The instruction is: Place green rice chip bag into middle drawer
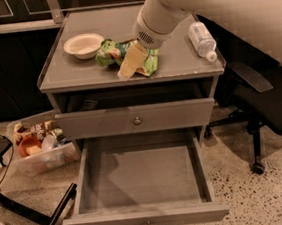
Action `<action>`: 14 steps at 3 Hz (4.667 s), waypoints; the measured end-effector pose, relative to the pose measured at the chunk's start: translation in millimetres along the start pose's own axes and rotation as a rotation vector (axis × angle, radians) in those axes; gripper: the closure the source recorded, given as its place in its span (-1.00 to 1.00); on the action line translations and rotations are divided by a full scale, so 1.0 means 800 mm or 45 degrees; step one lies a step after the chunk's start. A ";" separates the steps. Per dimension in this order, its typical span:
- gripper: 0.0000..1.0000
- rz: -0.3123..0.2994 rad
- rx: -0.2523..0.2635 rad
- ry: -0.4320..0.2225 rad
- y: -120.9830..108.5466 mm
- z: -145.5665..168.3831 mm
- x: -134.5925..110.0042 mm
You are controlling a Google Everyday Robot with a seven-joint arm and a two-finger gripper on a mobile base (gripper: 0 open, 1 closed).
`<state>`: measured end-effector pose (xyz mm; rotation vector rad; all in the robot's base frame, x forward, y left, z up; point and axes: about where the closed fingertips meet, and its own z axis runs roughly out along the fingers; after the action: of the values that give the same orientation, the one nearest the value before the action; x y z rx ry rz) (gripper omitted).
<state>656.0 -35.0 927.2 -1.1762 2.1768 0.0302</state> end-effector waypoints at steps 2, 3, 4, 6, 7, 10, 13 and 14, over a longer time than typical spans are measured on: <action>-1.00 0.057 0.050 -0.046 -0.022 0.035 -0.018; -1.00 0.081 0.090 -0.056 -0.048 0.073 -0.035; -1.00 0.135 0.098 -0.047 -0.073 0.119 -0.038; -0.63 0.210 0.025 -0.051 -0.098 0.197 -0.038; -0.16 0.220 0.002 -0.055 -0.099 0.211 -0.038; 1.00 0.281 0.136 -0.184 -0.093 0.090 -0.019; 1.00 0.227 -0.156 0.042 0.079 0.057 0.124; 1.00 0.258 -0.258 0.233 0.129 0.100 0.221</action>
Offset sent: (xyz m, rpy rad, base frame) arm 0.0684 0.0181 -0.0160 0.0481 -0.0722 -0.0862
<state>553.3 -78.7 737.6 -1.0974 2.4960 0.2439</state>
